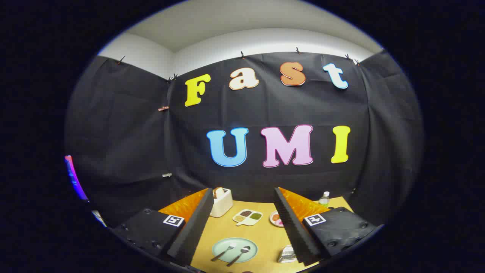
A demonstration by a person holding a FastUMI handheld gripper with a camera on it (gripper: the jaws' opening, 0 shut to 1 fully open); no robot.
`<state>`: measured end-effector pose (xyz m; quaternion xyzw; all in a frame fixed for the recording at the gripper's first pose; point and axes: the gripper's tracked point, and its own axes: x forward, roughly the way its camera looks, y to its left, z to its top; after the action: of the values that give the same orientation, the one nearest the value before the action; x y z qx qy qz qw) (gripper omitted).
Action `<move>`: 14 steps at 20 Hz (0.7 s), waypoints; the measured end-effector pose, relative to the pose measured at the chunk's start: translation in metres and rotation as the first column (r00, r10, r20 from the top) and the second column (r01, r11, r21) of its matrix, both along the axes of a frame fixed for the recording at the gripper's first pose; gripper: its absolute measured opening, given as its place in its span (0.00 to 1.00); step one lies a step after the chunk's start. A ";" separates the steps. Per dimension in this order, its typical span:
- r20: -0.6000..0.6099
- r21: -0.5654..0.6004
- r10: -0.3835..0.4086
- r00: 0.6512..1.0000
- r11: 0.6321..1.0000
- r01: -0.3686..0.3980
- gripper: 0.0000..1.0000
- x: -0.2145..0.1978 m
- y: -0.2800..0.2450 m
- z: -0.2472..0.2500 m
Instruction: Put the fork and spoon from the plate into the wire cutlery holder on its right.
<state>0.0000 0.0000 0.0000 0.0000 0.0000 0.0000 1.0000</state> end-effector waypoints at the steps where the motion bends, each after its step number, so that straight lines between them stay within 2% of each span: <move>1: -0.004 -0.012 -0.023 1.000 1.000 0.023 0.98 -0.003 -0.003 -0.001; 2: -0.001 -0.018 -0.046 0.999 0.999 0.046 0.99 -0.007 -0.004 -0.002; 4: 0.034 0.000 -0.037 0.999 0.999 0.037 0.99 -0.010 0.006 0.000; 5: 0.074 0.018 -0.063 0.995 0.998 0.061 1.00 -0.015 0.001 0.002; 7: 0.085 0.048 -0.064 0.994 0.997 0.060 0.98 -0.020 0.000 -0.001; 9: 0.041 0.032 -0.119 0.992 0.993 0.118 0.99 -0.020 -0.016 -0.017; 11: -0.017 0.040 -0.111 0.994 0.993 0.112 0.97 -0.012 -0.015 -0.039; 14: -0.078 0.030 -0.151 0.986 0.988 0.153 0.95 -0.006 -0.026 -0.065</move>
<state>-0.0058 -0.0264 -0.0646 0.0177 0.0377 -0.0763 0.9962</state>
